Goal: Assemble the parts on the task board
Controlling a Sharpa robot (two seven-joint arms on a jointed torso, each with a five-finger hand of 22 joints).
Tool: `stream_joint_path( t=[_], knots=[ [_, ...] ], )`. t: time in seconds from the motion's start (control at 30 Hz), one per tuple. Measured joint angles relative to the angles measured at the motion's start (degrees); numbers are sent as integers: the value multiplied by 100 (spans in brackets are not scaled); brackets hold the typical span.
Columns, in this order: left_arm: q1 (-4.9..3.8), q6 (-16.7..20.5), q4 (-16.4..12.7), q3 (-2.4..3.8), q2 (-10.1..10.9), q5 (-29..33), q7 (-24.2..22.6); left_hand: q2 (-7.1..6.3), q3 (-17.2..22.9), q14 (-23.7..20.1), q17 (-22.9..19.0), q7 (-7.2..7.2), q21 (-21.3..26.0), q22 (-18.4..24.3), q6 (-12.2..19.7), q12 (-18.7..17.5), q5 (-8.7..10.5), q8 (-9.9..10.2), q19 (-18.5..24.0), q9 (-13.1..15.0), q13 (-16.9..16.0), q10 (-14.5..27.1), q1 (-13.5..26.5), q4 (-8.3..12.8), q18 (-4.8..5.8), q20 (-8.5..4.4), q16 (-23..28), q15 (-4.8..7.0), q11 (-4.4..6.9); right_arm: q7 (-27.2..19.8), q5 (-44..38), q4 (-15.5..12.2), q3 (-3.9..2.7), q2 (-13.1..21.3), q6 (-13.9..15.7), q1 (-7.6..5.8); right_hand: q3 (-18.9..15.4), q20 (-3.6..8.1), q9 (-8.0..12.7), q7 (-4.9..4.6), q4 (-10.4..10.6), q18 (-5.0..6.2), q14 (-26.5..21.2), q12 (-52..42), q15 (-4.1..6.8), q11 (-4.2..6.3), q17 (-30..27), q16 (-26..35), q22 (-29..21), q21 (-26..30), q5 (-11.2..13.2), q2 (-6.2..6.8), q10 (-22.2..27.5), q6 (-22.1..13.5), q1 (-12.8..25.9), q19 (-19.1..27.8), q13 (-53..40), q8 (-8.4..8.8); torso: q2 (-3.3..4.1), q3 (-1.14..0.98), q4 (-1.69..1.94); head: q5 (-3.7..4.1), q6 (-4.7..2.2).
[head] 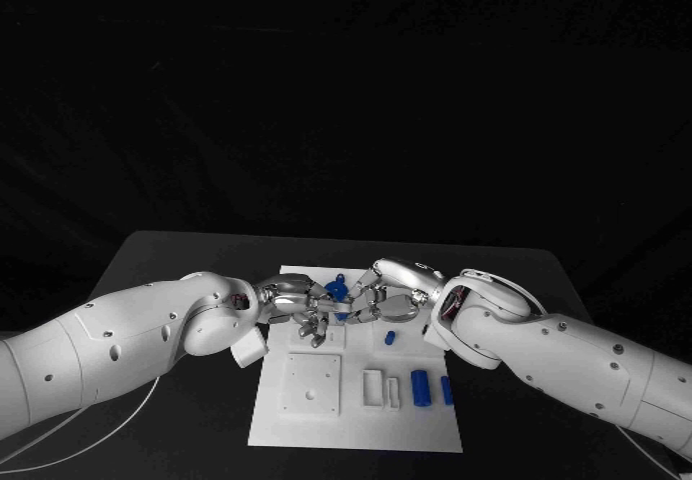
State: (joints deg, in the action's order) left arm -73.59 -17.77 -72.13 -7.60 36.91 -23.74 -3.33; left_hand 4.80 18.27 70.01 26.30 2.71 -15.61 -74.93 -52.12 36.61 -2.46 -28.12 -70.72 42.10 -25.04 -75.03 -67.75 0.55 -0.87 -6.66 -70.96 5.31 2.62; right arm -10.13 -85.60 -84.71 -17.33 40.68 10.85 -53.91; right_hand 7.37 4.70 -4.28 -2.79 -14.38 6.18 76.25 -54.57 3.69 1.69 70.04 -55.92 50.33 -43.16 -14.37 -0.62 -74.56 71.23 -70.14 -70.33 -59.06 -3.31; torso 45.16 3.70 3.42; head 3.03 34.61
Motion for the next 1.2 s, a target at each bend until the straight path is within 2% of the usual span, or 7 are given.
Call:
stream_joint_path(
  t=[0.2,0.5,1.2],
  knots=[
    [1,-5,19,0,-5,0,-1,0,0,0,-7,-2,0,0,-2,0,-15,1,0,-14,0,0,0,0,0,0,0,0,0,18,-2,-10,0,9,24,9,-143,62,-30,47,64,0,-1,0,42,27,26,0,204,162,0,-21,-28,103,-23,-63,-58,-13,0,0,2,3,3],
    [1,2,54,0,-14,0,-1,0,-8,0,-13,-6,0,1,-5,0,-15,22,0,-11,-6,0,0,8,0,0,0,0,0,52,-4,-35,-1,20,41,19,-190,63,-31,59,79,1,0,0,42,47,41,0,610,431,-12,-21,-49,115,-23,-164,-106,-13,0,0,2,11,24],
    [-1,155,125,2,-15,-37,82,-4,-27,0,-25,-36,0,2,23,22,9,21,0,11,-10,0,-4,27,1,0,-48,0,0,142,-19,-126,2,58,36,75,-300,81,-35,102,111,-3,20,0,62,55,53,-28,874,598,-100,-21,-82,159,-23,-266,-135,-35,0,-1,1,24,51]
  ],
)
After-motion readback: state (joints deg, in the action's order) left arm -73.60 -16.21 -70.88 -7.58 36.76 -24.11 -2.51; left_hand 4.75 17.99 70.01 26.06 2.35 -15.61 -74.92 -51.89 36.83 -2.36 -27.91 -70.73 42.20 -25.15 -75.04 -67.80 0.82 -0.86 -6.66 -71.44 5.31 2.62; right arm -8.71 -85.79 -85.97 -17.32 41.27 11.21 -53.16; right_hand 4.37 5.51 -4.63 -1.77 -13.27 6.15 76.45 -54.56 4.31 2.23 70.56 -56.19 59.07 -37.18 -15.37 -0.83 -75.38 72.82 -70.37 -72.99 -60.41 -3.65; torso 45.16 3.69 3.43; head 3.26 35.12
